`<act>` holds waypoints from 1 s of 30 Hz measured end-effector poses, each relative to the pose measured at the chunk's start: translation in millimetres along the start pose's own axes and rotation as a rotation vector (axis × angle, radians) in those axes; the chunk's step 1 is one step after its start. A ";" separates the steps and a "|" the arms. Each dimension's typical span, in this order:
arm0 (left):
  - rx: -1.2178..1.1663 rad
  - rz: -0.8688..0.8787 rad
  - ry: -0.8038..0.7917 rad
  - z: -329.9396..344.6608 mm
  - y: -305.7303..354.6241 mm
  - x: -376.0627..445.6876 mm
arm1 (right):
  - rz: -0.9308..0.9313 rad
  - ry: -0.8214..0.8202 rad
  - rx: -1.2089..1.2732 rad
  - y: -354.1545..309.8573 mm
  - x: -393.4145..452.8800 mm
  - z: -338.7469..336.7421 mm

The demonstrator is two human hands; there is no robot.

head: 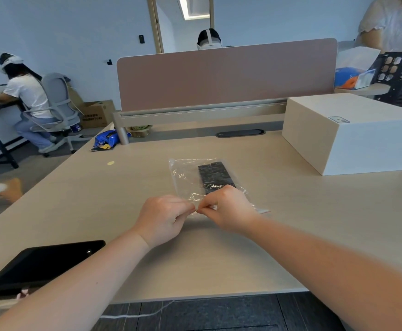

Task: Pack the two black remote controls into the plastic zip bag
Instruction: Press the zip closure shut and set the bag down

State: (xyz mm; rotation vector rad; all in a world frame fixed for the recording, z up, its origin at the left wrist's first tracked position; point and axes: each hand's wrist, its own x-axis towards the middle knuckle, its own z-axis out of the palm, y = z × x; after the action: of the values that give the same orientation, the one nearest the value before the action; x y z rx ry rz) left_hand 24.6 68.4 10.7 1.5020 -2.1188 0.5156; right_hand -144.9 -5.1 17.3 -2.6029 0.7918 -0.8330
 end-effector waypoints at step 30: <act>0.076 -0.199 -0.284 -7.7 37.8 41.6 | 0.112 -0.194 -0.204 30.0 -25.6 -51.4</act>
State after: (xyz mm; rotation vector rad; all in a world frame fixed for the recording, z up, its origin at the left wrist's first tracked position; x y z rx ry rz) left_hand -21.3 53.3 40.5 1.9015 -2.1421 0.3292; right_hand -205.9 -19.9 33.7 -2.7307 0.9996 -0.4821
